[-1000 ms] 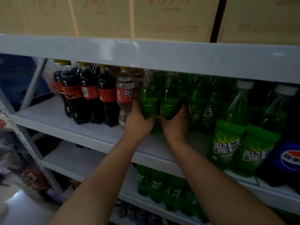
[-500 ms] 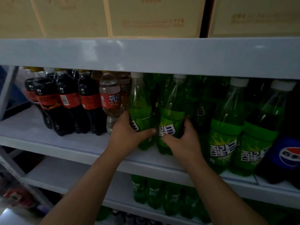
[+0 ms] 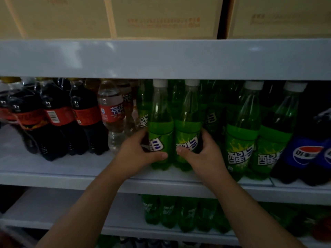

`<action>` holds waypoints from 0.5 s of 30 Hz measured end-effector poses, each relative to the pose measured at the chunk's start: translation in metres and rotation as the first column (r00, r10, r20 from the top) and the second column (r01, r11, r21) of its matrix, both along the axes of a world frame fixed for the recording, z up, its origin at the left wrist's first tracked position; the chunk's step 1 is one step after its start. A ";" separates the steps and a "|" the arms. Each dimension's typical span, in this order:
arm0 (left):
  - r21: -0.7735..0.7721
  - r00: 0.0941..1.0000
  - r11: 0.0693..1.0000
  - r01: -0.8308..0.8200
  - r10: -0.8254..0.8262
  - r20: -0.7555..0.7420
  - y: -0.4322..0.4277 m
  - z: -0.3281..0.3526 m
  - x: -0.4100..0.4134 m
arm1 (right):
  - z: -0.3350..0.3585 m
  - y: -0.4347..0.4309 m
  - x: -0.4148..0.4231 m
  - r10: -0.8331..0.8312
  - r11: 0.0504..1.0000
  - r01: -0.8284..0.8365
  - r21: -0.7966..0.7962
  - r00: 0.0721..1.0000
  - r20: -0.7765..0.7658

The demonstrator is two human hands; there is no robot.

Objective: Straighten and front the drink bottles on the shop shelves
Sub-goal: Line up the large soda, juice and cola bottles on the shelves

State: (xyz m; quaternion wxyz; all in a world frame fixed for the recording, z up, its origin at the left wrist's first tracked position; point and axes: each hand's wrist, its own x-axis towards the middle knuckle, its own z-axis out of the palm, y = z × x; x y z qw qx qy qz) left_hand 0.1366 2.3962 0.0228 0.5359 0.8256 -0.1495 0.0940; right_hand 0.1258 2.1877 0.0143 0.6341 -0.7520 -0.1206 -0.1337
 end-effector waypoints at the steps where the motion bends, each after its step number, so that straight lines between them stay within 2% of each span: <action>1: -0.005 1.000 1.000 -0.016 0.016 0.015 -0.006 -0.001 -0.001 | 0.000 -0.002 -0.004 -0.019 1.000 0.019 0.001 1.000 0.014; 5: -0.019 0.995 0.997 -0.078 0.079 0.061 -0.028 -0.006 -0.006 | -0.001 -0.011 -0.015 -0.102 0.995 0.103 -0.014 0.994 0.043; 9: -0.019 0.991 0.993 -0.119 0.120 0.063 -0.037 -0.006 -0.009 | -0.002 -0.009 -0.026 -0.139 0.985 0.146 -0.092 0.987 0.080; 12: -0.089 1.000 0.996 -0.029 0.029 -0.008 -0.039 -0.004 -0.007 | -0.003 -0.007 -0.030 -0.144 0.979 0.155 -0.131 0.986 0.089; 15: -0.254 0.985 0.964 0.085 -0.119 -0.121 -0.039 -0.001 -0.003 | -0.010 -0.007 -0.040 -0.122 0.980 0.130 -0.150 0.991 0.064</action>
